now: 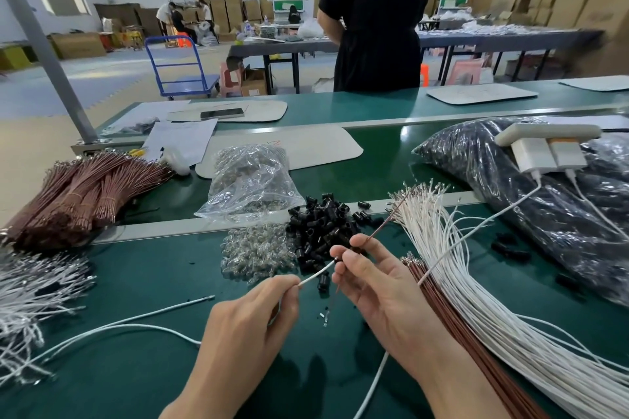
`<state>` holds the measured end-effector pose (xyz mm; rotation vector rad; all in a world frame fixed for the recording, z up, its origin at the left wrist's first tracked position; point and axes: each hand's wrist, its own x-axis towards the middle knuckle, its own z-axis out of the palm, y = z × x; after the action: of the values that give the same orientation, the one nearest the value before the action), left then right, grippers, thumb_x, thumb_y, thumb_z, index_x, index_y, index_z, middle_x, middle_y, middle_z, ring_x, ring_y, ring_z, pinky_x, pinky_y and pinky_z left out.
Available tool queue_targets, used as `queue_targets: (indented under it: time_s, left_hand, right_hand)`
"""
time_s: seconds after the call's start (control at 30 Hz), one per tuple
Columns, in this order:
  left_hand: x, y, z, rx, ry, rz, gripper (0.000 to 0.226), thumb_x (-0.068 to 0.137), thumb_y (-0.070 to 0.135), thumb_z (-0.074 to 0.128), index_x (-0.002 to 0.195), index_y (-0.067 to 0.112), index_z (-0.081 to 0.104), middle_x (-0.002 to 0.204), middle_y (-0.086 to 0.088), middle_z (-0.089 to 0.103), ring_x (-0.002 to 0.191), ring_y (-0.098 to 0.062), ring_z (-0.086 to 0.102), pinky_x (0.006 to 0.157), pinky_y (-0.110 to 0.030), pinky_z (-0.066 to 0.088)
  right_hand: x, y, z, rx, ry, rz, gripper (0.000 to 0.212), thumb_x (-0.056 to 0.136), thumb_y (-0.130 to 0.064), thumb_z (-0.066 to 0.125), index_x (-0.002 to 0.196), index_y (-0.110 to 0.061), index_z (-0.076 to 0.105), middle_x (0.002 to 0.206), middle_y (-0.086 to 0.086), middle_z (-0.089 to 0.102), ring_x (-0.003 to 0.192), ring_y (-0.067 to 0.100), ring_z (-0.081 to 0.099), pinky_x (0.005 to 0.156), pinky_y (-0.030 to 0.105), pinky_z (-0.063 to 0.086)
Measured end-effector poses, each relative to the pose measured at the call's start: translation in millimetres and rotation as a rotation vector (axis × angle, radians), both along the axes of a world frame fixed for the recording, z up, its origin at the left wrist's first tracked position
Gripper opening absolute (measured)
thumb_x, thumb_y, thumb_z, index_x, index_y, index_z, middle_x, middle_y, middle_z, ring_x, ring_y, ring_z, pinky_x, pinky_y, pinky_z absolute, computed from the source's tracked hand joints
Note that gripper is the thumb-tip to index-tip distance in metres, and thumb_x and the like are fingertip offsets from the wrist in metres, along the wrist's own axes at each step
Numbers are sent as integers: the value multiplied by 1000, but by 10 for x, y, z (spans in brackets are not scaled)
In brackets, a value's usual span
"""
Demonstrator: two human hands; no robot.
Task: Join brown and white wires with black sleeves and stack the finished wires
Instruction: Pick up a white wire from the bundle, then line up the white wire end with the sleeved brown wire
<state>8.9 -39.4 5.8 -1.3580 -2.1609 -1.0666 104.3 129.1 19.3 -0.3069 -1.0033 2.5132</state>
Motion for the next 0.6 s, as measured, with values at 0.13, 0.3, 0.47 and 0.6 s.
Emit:
queue_targets:
  time_s: [0.13, 0.3, 0.47, 0.6]
  left_hand:
    - [14, 16, -15, 21, 14, -6, 14, 99, 32, 51, 100, 28, 64, 78, 31, 42, 54, 2, 31, 47, -19, 38]
    - [35, 36, -23, 14, 58, -13, 19, 97, 30, 52, 97, 23, 70, 76, 23, 37, 55, -4, 28, 42, -25, 41]
    - [72, 50, -6, 0, 49, -46, 23, 98, 29, 52, 96, 20, 73, 72, 24, 44, 49, -9, 35, 43, -23, 39]
    - [61, 44, -6, 11, 34, -29, 21, 98, 30, 51, 96, 22, 71, 74, 25, 38, 52, -5, 30, 43, -23, 39]
  right_hand:
    - [-4, -23, -34, 42, 3, 1, 23, 75, 2, 73, 90, -14, 72, 98, 16, 71, 77, 21, 67, 78, 28, 59]
    - [-9, -59, -35, 137, 9, -7, 21, 77, -1, 73, 86, -20, 75, 92, 10, 70, 76, 18, 66, 78, 26, 57]
    - [-5, -55, -36, 187, -6, -54, 19, 78, -6, 74, 87, -22, 75, 92, 7, 70, 81, 16, 66, 80, 25, 56]
    - [-15, -45, -27, 96, 10, -83, 17, 78, -5, 72, 91, -14, 77, 91, 12, 71, 78, 21, 70, 77, 28, 59]
